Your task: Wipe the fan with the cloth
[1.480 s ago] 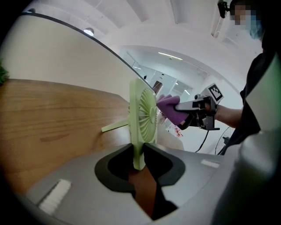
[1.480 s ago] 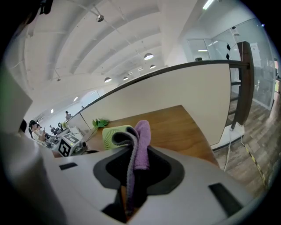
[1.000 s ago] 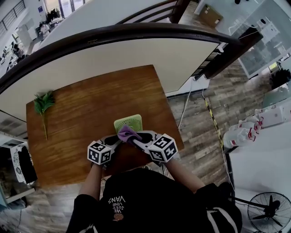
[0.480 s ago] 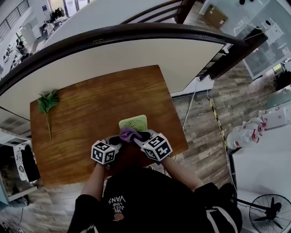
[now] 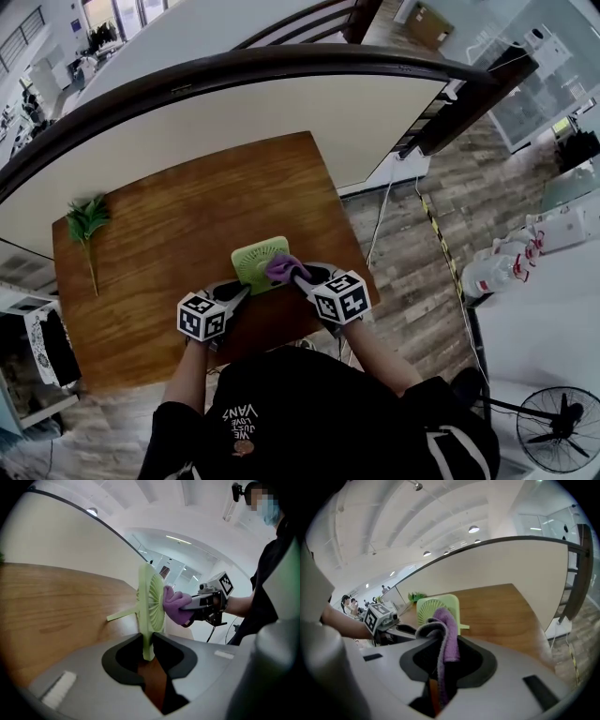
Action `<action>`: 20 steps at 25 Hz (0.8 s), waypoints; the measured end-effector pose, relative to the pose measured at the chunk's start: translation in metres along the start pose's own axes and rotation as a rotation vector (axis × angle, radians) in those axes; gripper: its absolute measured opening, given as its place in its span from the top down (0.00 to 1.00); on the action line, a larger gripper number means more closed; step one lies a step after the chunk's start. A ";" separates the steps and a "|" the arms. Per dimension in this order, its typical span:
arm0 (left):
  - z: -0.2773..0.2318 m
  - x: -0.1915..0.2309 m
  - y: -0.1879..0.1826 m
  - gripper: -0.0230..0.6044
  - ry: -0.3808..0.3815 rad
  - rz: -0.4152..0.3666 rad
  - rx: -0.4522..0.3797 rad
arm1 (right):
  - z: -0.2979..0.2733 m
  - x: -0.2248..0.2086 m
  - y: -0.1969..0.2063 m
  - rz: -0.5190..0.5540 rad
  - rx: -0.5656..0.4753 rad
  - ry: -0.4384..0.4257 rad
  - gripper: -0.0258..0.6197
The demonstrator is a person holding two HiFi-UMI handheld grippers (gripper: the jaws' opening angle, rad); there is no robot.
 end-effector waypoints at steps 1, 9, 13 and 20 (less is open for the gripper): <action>0.000 0.000 0.000 0.83 0.000 0.001 0.000 | 0.003 -0.005 0.002 -0.009 0.002 0.014 0.81; -0.001 -0.002 0.000 0.83 -0.015 0.002 -0.004 | 0.020 -0.036 0.017 -0.049 0.026 0.106 0.81; -0.001 -0.002 0.000 0.83 -0.021 -0.006 -0.007 | 0.028 -0.037 0.020 -0.042 0.028 0.134 0.81; 0.003 -0.003 0.001 0.81 -0.042 0.037 -0.044 | 0.037 -0.016 0.018 -0.008 -0.018 0.082 0.81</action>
Point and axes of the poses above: the fingertips, and each gripper's own axes: z backward along the fingers, x to its left, y out of its underside, the point moved 5 cm from there along z, backward along the fingers, and after that the axes turned 15 degrees about z, right-handed, at the moved point
